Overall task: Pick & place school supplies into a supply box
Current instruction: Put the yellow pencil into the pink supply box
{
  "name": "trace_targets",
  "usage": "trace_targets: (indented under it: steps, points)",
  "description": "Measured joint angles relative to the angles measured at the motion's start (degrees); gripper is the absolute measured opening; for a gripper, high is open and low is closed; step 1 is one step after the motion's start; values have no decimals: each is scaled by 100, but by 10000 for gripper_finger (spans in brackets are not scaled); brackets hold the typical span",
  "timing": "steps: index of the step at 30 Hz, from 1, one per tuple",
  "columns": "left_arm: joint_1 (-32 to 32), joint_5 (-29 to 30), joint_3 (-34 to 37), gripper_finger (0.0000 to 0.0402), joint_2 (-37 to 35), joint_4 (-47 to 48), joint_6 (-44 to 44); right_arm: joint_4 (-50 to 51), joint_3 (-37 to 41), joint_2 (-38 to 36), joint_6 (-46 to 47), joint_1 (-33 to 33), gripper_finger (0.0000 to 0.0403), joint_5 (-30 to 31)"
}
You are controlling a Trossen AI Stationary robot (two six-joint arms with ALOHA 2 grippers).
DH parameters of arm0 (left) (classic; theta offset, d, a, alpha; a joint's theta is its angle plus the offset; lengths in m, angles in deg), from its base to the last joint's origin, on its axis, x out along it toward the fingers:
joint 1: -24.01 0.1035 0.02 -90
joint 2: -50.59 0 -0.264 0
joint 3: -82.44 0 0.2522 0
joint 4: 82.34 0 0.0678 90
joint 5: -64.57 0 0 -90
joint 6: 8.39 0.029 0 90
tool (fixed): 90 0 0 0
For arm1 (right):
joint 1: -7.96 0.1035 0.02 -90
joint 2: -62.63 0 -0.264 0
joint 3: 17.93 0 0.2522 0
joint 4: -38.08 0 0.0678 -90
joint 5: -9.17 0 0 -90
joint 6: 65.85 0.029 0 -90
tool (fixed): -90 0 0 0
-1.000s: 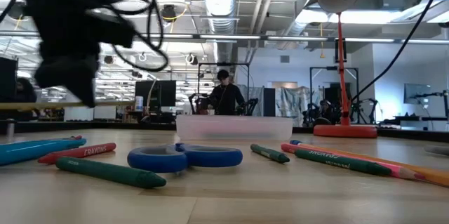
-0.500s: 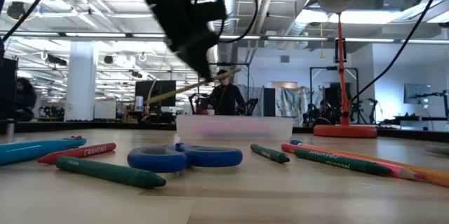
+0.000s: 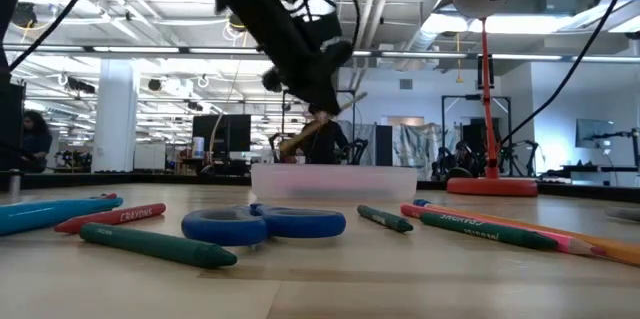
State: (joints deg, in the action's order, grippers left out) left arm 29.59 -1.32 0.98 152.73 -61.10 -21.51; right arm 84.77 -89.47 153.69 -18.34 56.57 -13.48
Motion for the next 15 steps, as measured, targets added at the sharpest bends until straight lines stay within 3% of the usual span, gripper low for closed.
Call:
trace_targets:
  steps: [15]
  points:
    - [144, -883, -7, 11, 477, 16, 57, 44, 121, 1, 48, -1, 118, -10]
